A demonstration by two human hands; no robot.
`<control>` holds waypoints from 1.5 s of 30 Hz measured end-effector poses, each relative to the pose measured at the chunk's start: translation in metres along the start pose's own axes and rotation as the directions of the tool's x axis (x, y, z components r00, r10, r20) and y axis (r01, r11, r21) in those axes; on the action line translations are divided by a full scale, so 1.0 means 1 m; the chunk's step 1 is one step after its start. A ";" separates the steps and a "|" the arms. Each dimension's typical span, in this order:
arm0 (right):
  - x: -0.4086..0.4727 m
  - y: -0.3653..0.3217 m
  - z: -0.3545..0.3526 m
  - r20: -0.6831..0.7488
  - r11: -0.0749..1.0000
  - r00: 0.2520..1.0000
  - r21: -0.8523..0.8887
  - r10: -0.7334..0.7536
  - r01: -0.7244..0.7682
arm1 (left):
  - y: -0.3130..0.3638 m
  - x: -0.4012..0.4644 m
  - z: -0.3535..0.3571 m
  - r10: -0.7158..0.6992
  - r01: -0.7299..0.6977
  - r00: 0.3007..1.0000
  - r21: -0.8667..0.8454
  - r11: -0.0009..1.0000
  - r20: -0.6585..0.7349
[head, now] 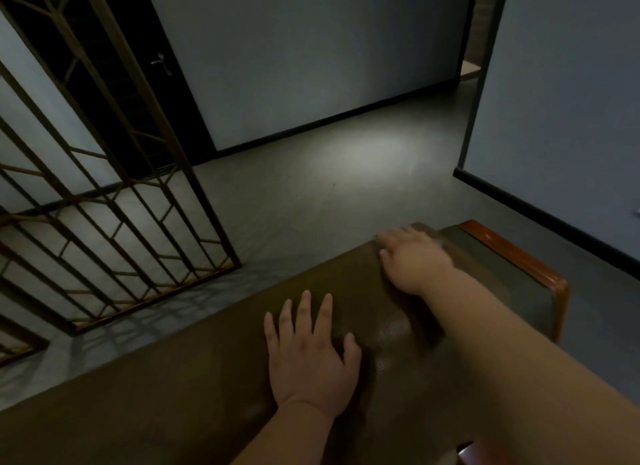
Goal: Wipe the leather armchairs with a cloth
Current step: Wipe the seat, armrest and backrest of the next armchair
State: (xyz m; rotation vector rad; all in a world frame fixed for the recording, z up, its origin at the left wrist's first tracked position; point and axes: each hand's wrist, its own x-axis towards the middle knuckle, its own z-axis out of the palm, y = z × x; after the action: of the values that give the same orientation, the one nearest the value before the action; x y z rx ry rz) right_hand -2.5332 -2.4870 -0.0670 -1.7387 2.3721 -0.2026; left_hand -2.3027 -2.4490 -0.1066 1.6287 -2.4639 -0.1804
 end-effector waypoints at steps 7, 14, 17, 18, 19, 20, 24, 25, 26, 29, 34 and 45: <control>-0.051 -0.011 0.014 0.020 0.958 0.958 0.021 -0.286 0.286 | -0.002 -0.004 0.005 0.017 -0.019 0.999 0.037 0.999 0.045; -0.052 0.026 0.028 -0.215 0.996 0.973 0.047 0.082 -0.074 | 0.000 -0.004 -0.001 0.036 -0.037 0.999 0.069 0.997 0.012; -0.143 -0.019 0.076 -0.377 0.983 0.921 0.105 -0.098 0.148 | -0.001 0.001 0.000 0.267 -0.271 0.962 0.090 0.958 0.060; -0.164 -0.022 0.093 -0.408 0.973 0.903 0.119 -0.133 0.197 | 0.000 0.004 0.003 0.406 -0.415 0.909 0.104 0.904 0.091; -0.171 -0.013 0.105 -0.427 0.971 0.891 0.101 -0.153 0.215 | 0.003 0.009 0.006 0.516 -0.527 0.849 0.117 0.842 0.112; -0.166 0.003 0.109 -0.450 0.978 0.883 0.087 -0.134 0.192 | 0.006 0.014 0.007 0.570 -0.584 0.811 0.125 0.802 0.128; -0.119 0.053 0.089 -0.481 0.844 0.768 0.518 0.422 -0.139 | 0.014 0.028 0.005 0.571 -0.588 0.808 0.164 0.792 0.146; -0.117 0.046 0.092 -0.444 0.762 0.727 0.625 0.523 -0.167 | 0.014 0.028 0.006 0.572 -0.589 0.808 0.171 0.790 0.139; -0.123 0.028 0.102 -0.412 0.698 0.697 0.693 0.587 -0.178 | 0.013 0.028 0.007 0.574 -0.591 0.806 0.171 0.788 0.142; -0.177 -0.062 0.156 -0.440 0.735 0.769 0.676 0.463 -0.056 | 0.009 0.026 0.012 0.573 -0.588 0.809 0.150 0.795 0.134; -0.173 -0.029 0.172 -0.436 0.724 0.755 0.686 0.490 -0.074 | 0.009 0.024 0.018 0.597 -0.605 0.796 0.145 0.783 0.101; -0.192 -0.071 0.205 -0.347 0.581 0.747 0.811 0.566 -0.063 | 0.009 0.031 0.027 0.637 -0.636 0.769 0.148 0.757 0.047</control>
State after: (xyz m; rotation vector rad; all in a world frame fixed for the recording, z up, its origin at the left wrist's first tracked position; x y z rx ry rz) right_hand -2.3635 -2.3246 -0.2360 -0.8272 2.3121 -1.6289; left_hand -2.3285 -2.4742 -0.1283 0.7218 -2.9186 0.1213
